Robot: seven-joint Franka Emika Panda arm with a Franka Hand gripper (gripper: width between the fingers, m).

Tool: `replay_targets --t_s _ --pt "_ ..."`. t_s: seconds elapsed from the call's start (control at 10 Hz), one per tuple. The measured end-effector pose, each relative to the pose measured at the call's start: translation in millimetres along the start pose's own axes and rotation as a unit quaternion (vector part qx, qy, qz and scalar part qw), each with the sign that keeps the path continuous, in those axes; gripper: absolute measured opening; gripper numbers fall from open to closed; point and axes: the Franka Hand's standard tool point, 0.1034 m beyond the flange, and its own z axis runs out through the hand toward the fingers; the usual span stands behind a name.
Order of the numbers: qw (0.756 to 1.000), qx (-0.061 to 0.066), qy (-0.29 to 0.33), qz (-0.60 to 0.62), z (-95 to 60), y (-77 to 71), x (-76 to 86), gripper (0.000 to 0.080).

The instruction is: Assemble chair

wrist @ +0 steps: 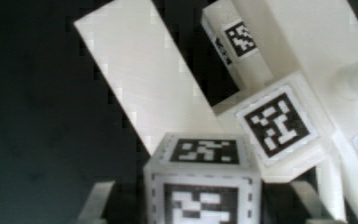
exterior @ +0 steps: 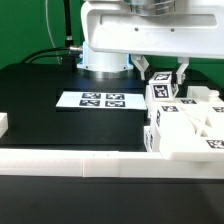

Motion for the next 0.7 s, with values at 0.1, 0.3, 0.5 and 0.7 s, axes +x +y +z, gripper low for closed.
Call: replay_targets --t_s 0.1,0.3,0.5,0.7 --pt "1.0 0.0 0.0 0.029 0.1 -0.3 -0.2 0.0281" --pt "0.995 0.0 0.0 0.102 0.3 -0.9 -0.7 0.0281" --pt "0.987 0.0 0.0 0.158 0.6 -1.5 -1.1 0.0281" --pt "0.971 0.0 -0.001 0.24 1.0 -2.3 -1.7 0.0281"
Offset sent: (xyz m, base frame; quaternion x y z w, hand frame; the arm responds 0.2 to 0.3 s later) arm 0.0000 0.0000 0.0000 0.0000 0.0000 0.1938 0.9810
